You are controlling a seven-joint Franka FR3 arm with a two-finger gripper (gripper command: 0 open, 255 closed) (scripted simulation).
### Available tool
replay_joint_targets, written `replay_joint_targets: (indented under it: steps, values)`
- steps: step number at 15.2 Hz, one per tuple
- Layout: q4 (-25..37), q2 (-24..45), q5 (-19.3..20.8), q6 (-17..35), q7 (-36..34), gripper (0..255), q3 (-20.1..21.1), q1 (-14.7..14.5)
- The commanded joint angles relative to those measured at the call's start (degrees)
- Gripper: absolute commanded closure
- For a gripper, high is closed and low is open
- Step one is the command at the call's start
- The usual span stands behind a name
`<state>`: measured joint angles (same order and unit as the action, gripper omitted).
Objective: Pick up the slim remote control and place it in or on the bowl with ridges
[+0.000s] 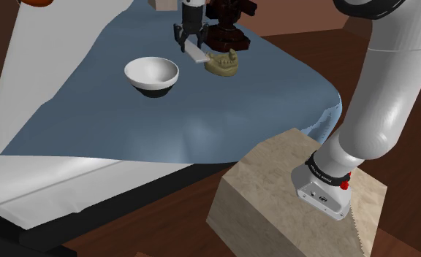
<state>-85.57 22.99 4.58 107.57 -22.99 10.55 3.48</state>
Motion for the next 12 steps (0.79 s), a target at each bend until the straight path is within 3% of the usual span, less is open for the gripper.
replay_joint_targets:
  steps: [1,9,12]
  values:
    - [1.5,-0.1,0.0,-1.6,0.0,255,0.1,-0.1]
    - [6.9,-0.4,-0.2,-7.3,0.1,255,0.2,-0.3]
    - [8.0,0.4,0.3,-7.7,-3.5,255,1.2,-3.0]
